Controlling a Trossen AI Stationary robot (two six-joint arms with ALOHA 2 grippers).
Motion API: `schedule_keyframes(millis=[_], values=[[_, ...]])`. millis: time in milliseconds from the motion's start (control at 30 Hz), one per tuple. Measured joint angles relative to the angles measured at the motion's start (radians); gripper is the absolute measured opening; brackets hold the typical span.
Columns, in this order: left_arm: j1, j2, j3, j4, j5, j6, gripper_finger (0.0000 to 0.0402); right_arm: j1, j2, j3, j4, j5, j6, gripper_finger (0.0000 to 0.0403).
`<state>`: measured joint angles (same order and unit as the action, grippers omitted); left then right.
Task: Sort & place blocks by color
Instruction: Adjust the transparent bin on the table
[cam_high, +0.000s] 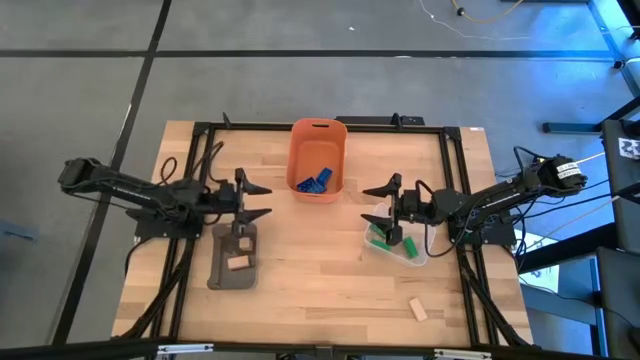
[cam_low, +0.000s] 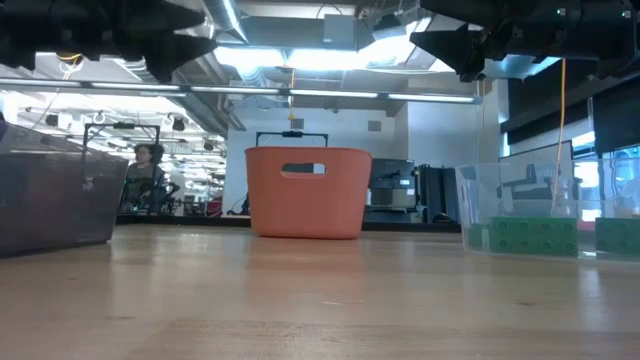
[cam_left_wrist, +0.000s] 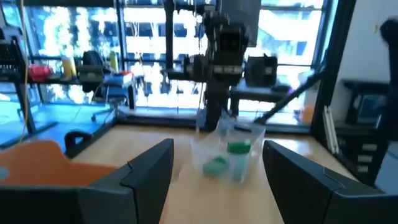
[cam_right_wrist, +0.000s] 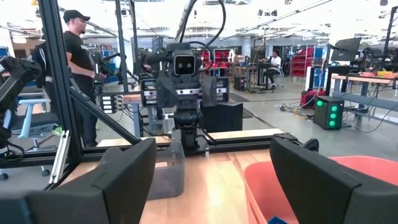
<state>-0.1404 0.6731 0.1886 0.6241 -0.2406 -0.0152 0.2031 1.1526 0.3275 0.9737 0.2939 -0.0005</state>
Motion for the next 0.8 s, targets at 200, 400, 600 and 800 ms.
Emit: schedule_keyframes(millis=[200, 400, 600, 800], values=[[0.0, 0.0, 0.0, 0.018, -0.008, 0.026, 0.0238, 0.0, 0.0, 0.0, 0.0, 0.0, 0.021, 0.0316], [0.0, 0.0, 0.0, 0.02, -0.008, 0.026, 0.0238, 0.0, 0.0, 0.0, 0.0, 0.0, 0.02, 0.0316], [0.0, 0.0, 0.0, 0.02, -0.008, 0.026, 0.0238, 0.0, 0.0, 0.0, 0.0, 0.0, 0.021, 0.0316], [0.0, 0.0, 0.0, 0.02, -0.008, 0.026, 0.0238, 0.001, 0.0, 0.0, -0.005, 0.0, 0.023, 0.0316]])
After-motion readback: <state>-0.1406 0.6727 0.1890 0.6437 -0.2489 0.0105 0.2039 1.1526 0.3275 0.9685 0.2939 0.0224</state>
